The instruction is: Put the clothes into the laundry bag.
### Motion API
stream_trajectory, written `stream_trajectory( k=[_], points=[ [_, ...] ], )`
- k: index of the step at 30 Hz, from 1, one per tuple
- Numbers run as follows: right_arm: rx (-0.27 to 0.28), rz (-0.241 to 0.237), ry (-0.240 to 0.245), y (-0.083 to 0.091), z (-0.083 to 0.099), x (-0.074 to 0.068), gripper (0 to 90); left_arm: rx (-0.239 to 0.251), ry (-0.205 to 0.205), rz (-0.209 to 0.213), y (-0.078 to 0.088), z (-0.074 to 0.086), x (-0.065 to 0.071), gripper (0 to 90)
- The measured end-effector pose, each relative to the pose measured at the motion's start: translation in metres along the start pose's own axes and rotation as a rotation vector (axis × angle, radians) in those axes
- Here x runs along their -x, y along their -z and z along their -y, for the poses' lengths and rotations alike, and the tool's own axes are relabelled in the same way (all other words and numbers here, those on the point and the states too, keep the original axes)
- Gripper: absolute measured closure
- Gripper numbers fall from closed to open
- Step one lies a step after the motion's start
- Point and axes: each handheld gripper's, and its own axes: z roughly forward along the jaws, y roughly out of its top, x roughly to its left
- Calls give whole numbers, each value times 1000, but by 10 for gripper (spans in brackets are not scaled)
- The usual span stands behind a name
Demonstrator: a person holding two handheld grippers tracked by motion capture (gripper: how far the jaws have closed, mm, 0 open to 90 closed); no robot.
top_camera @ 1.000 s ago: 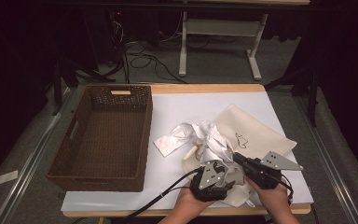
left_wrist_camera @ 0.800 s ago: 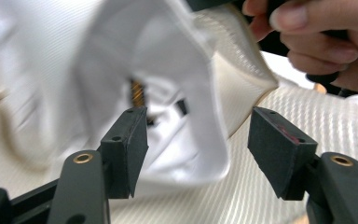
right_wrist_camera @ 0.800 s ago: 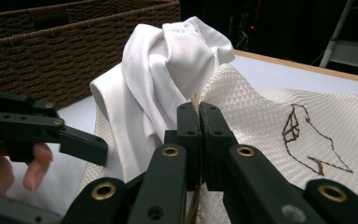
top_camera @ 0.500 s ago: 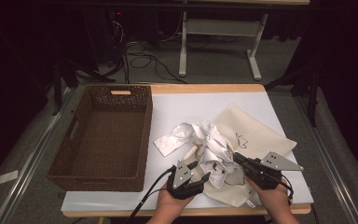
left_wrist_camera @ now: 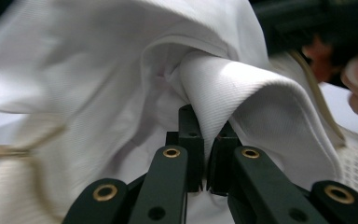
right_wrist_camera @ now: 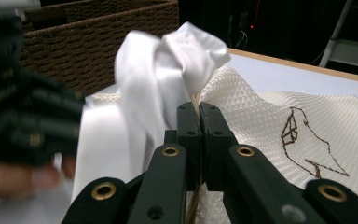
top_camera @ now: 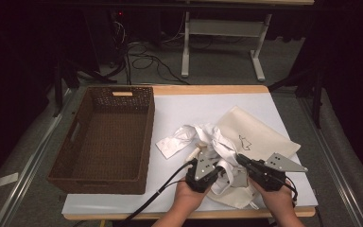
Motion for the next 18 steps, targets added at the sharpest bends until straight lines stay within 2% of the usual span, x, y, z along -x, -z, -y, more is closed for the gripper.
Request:
stream_trajectory(
  k=[4, 8, 10, 14, 18],
  points=[
    [12, -1, -4, 2, -3, 0, 893, -15, 7, 20, -15, 3, 12, 865],
    [15, -1, -10, 2, -2, 2, 893, -20, 28, 16, -27, 0, 14, 860],
    [19, -6, -22, 3, -3, 3, 893, -37, 7, 5, -32, -1, 15, 858],
    [38, -29, -14, 7, -6, -2, 894, -57, 2, -13, -40, 0, 15, 847],
    [55, -41, 3, 10, -10, -8, 893, -36, 51, -30, -43, -1, 10, 840]
  ],
)
